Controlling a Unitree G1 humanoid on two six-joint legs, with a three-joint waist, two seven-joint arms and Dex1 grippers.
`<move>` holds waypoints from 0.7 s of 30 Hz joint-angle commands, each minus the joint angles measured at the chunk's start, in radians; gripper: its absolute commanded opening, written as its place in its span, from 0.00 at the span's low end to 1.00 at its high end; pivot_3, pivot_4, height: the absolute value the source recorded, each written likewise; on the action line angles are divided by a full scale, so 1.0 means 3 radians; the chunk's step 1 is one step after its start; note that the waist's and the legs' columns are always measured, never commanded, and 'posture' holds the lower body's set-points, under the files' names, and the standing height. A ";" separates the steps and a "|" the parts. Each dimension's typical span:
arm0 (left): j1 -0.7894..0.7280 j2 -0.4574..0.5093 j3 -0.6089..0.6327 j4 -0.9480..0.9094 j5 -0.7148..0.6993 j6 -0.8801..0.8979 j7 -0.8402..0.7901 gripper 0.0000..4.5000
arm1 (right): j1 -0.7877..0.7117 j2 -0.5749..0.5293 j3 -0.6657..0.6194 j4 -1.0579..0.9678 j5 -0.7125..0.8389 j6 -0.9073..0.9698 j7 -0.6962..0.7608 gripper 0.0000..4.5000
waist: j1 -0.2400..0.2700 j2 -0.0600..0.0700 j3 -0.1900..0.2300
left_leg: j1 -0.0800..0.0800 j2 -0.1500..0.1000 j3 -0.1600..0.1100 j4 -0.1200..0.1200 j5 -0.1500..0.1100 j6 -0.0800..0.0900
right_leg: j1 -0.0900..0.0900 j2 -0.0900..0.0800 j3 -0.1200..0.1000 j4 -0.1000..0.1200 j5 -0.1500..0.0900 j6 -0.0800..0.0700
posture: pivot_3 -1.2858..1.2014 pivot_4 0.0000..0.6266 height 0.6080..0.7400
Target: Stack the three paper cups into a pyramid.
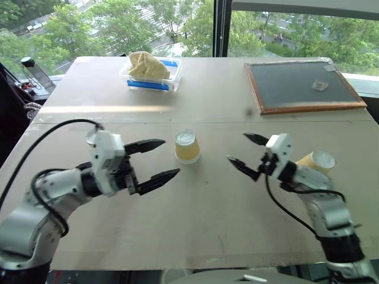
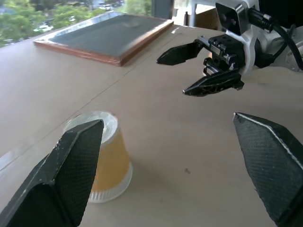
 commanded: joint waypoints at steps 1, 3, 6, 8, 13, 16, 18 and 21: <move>-0.0260 0.0112 -0.0224 0.0007 0.0021 0.0030 -0.0177 1.00 | 0.0252 -0.0176 -0.0655 -0.0534 0.0365 0.0196 -0.0155 0.99 | 0.0001 -0.0001 0.0000 | 0.0000 0.0000 0.0000 0.0000 0.0000 0.0000 | 0.0000 0.0001 0.0000 0.0000 0.0000 0.0000 | 0.52 0.24 1.00; -0.0472 0.0142 -0.0399 0.0055 0.0084 0.0037 -0.0269 1.00 | 0.0465 -0.0214 -0.1020 -0.0623 0.0571 0.0288 -0.0247 0.99 | 0.0011 -0.0003 0.0001 | 0.0000 0.0000 0.0002 0.0000 0.0000 0.0000 | 0.0000 0.0002 0.0000 0.0000 0.0000 0.0000 | 0.52 0.24 1.00; -0.0761 0.0102 -0.0581 0.0111 0.0059 0.0102 -0.0316 1.00 | 0.0757 -0.0263 -0.1320 -0.0608 0.0633 0.0294 -0.0277 0.99 | 0.0020 -0.0005 0.0001 | 0.0000 0.0001 0.0007 0.0001 0.0000 0.0000 | 0.0003 0.0005 -0.0001 -0.0001 -0.0001 0.0000 | 0.52 0.24 1.00; -0.0889 0.0070 -0.0666 0.0140 0.0040 0.0138 -0.0336 1.00 | 0.0885 -0.0271 -0.1382 -0.0553 0.0572 0.0215 -0.0284 0.99 | 0.0014 -0.0004 0.0001 | 0.0000 0.0001 0.0009 0.0002 0.0000 0.0001 | 0.0003 0.0005 0.0001 -0.0001 -0.0001 0.0000 | 0.52 0.24 1.00; -0.1180 0.0019 -0.0834 0.0267 0.0037 0.0238 -0.0445 1.00 | 0.1133 -0.0091 -0.1374 -0.0387 0.0611 0.0158 -0.0373 0.99 | 0.0009 -0.0005 0.0001 | 0.0000 0.0002 0.0011 0.0004 0.0000 0.0001 | 0.0003 0.0007 0.0004 -0.0001 -0.0001 0.0001 | 0.52 0.24 1.00; -0.1217 0.0026 -0.0853 0.0305 0.0074 0.0247 -0.0487 1.00 | 0.1128 -0.0024 -0.1359 -0.0328 0.0612 0.0149 -0.0451 0.99 | 0.0006 -0.0006 0.0001 | 0.0001 0.0003 0.0010 0.0004 0.0000 0.0001 | 0.0003 0.0007 0.0005 -0.0001 -0.0001 0.0001 | 0.52 0.24 1.00; -0.1244 0.0032 -0.0852 0.0328 0.0110 0.0237 -0.0509 1.00 | 0.1115 0.0005 -0.1395 -0.0257 0.0613 0.0141 -0.0502 0.99 | 0.0011 -0.0006 0.0001 | 0.0001 0.0003 0.0009 0.0004 0.0000 0.0001 | 0.0003 0.0007 0.0007 -0.0001 -0.0001 0.0001 | 0.52 0.24 1.00; -0.1271 0.0027 -0.0842 0.0322 0.0110 0.0256 -0.0507 1.00 | 0.1145 -0.0007 -0.1397 -0.0172 0.0579 0.0062 -0.0473 0.99 | 0.0020 -0.0006 0.0001 | 0.0000 0.0003 0.0009 0.0005 0.0000 0.0001 | 0.0003 0.0007 0.0007 -0.0002 -0.0002 0.0000 | 0.52 0.24 1.00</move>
